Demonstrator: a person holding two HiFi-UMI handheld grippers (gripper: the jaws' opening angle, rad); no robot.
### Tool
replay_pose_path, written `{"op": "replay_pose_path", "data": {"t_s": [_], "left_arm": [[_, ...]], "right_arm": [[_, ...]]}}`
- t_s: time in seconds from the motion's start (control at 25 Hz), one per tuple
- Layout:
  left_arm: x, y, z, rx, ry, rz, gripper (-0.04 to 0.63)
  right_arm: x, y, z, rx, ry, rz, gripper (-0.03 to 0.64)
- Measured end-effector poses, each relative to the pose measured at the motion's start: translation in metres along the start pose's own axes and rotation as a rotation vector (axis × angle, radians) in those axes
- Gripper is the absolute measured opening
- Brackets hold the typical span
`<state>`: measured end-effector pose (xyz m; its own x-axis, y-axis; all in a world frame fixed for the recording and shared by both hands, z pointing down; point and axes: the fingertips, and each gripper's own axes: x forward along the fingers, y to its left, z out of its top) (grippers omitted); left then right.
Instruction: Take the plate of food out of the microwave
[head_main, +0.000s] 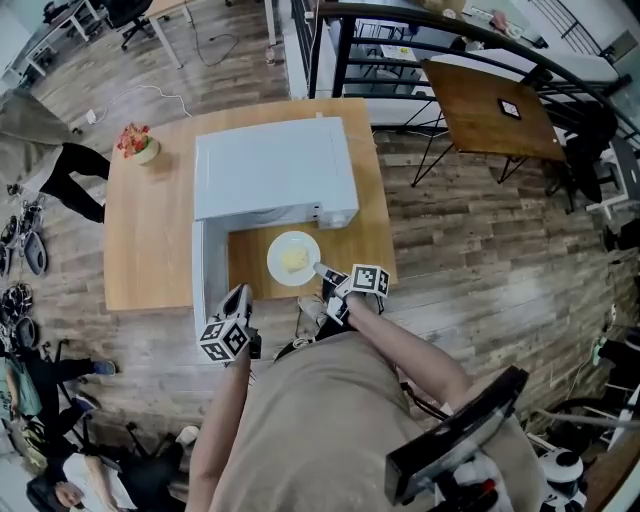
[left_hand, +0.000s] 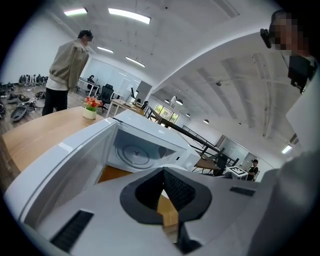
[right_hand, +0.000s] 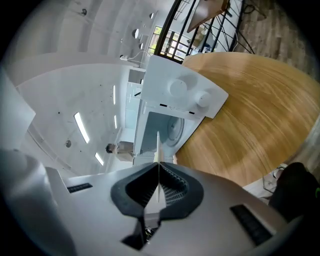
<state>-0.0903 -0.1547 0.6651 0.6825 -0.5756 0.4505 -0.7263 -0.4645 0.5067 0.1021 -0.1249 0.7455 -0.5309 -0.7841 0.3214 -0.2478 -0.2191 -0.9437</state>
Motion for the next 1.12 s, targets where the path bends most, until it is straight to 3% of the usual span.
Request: {"op": "replay_pose_path", "data": {"t_s": [0.64, 0.92, 1.12], "left_arm": [[0.021, 0.010, 0.009, -0.012, 0.009, 0.063, 0.002], [0.005, 0.012, -0.002, -0.061, -0.007, 0.125, 0.002], [-0.001, 0.010, -0.014, -0.097, -0.030, 0.161, 0.002]], "right_arm": [[0.054, -0.093, 0.018, -0.034, 0.146, -0.150, 0.014], [0.069, -0.125, 0.011, -0.019, 0.178, -0.201, 0.014], [0.078, -0.140, 0.011, -0.073, 0.210, -0.249, 0.014]]}}
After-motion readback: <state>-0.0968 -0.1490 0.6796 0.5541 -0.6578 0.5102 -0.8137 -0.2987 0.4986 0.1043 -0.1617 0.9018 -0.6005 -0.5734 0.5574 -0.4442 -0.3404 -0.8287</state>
